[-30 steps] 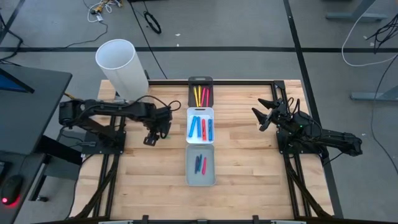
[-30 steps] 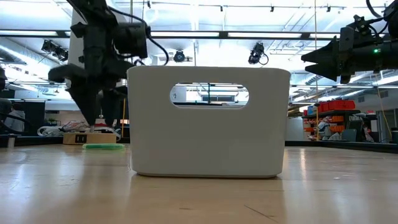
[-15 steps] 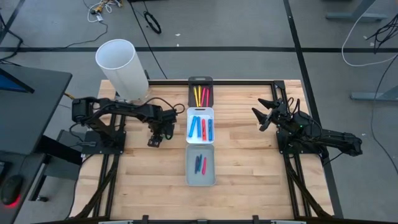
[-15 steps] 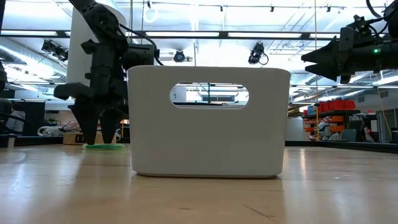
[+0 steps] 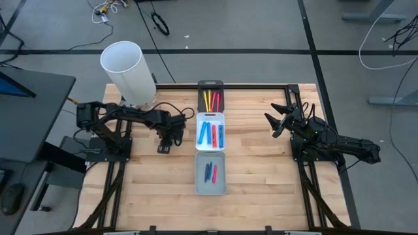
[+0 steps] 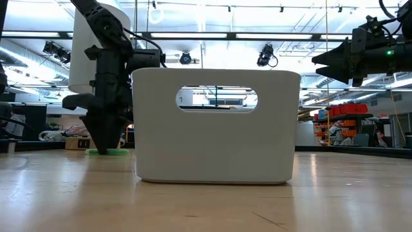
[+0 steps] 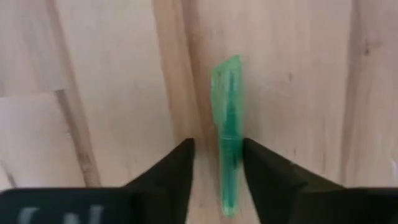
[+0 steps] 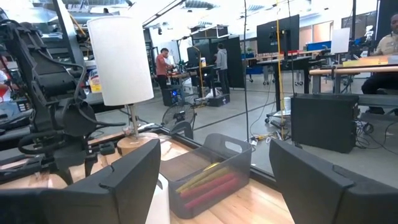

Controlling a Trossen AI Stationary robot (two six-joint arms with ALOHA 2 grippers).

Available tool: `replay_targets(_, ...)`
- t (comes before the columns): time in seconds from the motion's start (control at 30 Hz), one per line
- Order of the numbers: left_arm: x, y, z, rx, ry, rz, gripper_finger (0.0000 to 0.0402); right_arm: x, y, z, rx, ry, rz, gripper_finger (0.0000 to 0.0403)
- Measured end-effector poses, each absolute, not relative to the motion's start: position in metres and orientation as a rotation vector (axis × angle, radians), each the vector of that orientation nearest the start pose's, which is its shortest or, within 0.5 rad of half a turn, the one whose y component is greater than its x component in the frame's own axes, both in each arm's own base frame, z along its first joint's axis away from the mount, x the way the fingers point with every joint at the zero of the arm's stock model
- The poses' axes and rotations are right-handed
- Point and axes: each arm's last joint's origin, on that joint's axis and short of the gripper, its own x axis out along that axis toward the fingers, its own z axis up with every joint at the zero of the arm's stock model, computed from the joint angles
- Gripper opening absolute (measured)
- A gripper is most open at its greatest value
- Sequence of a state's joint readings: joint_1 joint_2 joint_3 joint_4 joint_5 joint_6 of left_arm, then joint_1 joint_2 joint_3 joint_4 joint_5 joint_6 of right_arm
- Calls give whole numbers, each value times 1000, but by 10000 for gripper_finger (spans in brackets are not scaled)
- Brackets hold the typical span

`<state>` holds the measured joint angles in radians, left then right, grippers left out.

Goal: Pick & Place Markers
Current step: Put the green pen into the gray bin

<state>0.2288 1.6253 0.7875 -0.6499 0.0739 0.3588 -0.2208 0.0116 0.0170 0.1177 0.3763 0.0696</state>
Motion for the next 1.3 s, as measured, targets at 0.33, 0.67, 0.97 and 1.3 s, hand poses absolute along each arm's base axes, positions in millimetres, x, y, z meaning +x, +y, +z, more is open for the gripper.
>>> replay_targets(0.33, 248, 45, 127, 47, 1453, -92, 34, 90, -31, 179, 77, -145, -592, 302)
replay_targets(0.67, 253, 42, 157, -138, 1427, 104, 35, 90, -31, 179, 77, -145, -592, 302)
replay_targets(0.97, 271, 20, 204, -293, 1377, 190, 35, 90, -31, 180, 77, -145, -592, 302)
replay_targets(1.3, 282, -1, 266, -469, 1349, 349, 35, 90, -31, 180, 77, -146, -592, 302)
